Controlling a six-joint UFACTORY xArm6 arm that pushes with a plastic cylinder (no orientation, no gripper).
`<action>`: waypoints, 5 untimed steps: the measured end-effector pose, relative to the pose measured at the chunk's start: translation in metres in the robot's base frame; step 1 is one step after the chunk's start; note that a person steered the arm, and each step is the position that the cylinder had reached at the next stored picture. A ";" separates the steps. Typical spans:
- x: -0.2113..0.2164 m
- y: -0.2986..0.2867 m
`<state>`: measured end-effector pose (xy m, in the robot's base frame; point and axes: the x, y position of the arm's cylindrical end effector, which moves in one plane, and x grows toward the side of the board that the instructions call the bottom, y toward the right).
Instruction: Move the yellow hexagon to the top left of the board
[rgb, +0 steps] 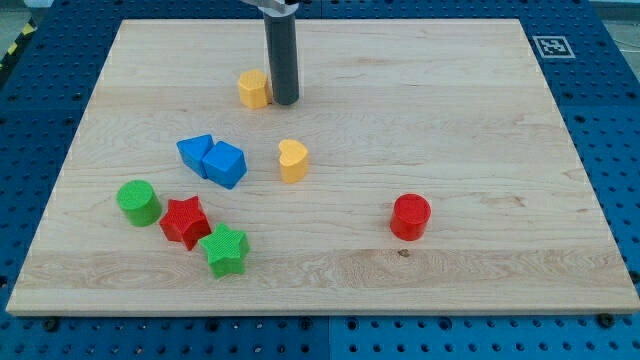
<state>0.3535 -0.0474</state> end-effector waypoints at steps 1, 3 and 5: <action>-0.015 -0.030; -0.027 -0.082; 0.030 -0.098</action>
<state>0.3832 -0.1450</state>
